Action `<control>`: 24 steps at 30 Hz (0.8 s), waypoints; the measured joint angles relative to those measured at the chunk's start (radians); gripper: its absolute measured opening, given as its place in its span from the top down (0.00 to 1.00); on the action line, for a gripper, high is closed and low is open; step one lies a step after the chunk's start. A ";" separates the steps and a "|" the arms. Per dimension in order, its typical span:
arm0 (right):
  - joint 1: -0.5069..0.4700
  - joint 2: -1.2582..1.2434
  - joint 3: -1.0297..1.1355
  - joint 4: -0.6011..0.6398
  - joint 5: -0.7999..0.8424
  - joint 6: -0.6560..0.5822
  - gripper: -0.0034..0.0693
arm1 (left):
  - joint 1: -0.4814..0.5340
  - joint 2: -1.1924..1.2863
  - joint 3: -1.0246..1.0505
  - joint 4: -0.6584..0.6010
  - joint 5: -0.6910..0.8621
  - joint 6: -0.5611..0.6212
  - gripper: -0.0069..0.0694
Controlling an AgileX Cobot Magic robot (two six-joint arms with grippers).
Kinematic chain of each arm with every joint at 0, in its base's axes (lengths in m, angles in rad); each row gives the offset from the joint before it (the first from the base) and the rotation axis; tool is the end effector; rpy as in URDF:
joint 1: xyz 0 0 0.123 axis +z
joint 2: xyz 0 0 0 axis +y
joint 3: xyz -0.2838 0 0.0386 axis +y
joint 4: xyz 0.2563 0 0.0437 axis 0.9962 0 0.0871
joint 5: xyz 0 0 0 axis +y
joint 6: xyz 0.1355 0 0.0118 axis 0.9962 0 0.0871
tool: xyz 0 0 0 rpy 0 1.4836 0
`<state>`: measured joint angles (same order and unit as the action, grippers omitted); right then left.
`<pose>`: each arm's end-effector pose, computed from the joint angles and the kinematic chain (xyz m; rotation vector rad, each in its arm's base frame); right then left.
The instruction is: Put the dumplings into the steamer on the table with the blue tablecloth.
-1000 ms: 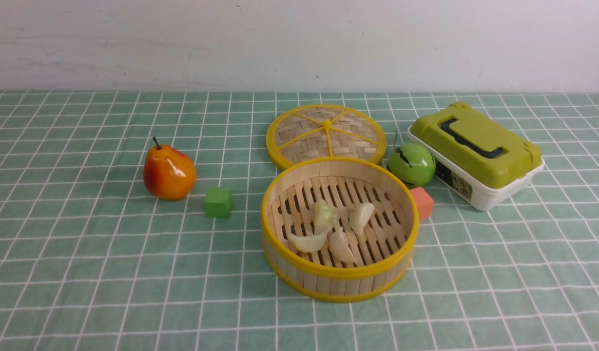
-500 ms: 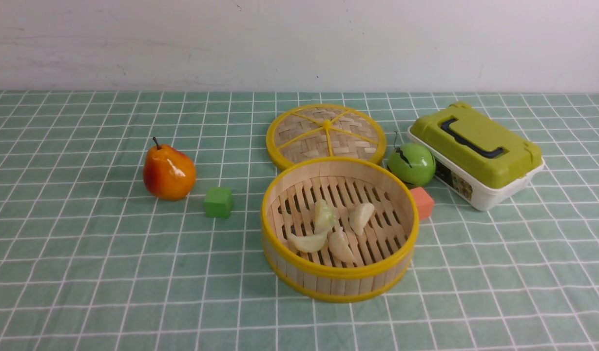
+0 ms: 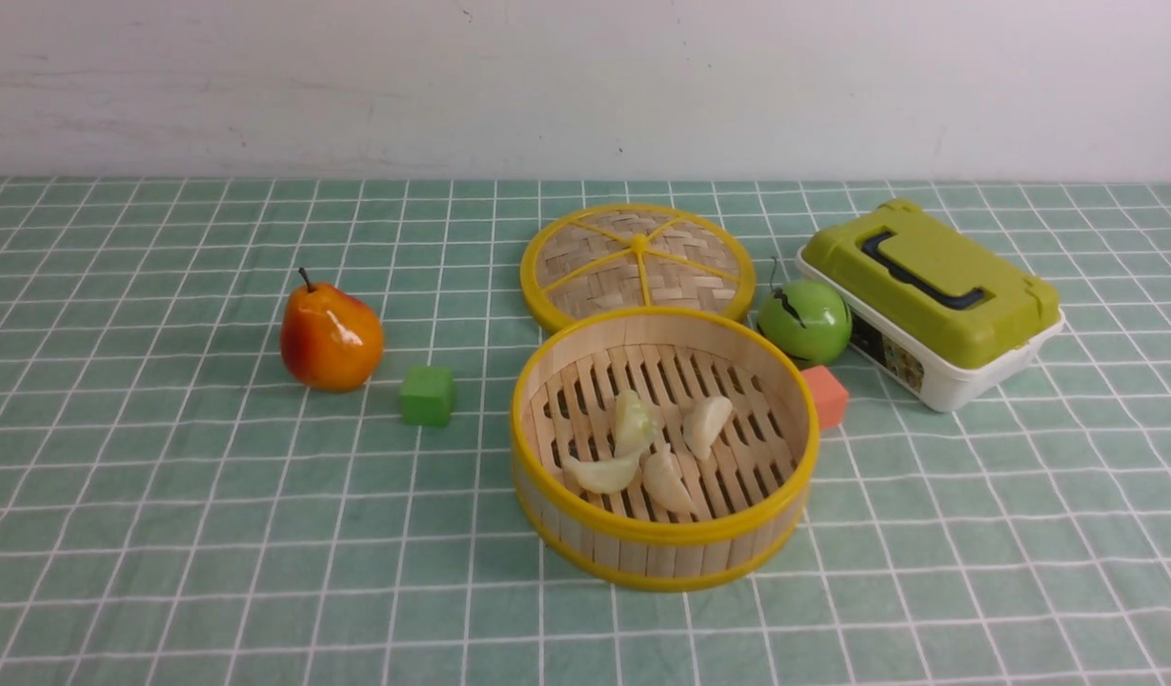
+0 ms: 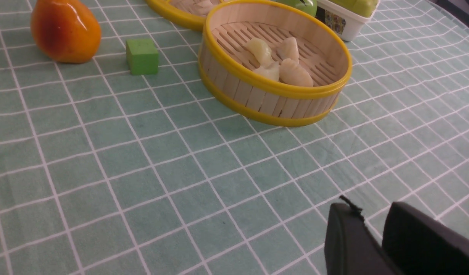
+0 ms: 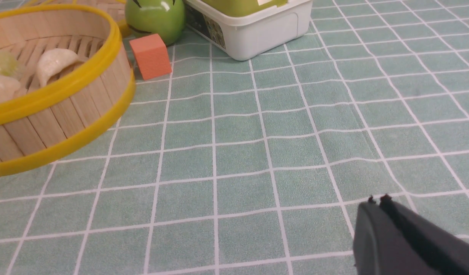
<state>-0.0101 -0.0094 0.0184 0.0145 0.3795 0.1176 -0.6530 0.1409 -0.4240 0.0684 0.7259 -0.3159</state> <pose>0.1024 -0.0003 0.1599 0.1284 1.8686 0.0884 0.0718 -0.0472 0.2674 0.3490 1.9358 -0.5665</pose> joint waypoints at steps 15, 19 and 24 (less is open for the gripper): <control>-0.001 0.000 0.000 0.000 0.000 0.000 0.92 | 0.478 -0.042 0.362 0.021 -0.732 0.000 0.93; -0.001 0.000 0.000 0.000 0.000 0.000 0.92 | 0.584 -0.132 0.429 0.008 -0.744 0.000 0.93; -0.001 -0.001 0.000 0.000 0.000 0.000 0.91 | 0.648 -0.152 0.450 -0.001 -0.629 0.000 0.93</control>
<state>-0.0109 -0.0103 0.0184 0.0145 0.3795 0.1176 -0.0051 -0.0106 0.0259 0.0674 0.0970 -0.3159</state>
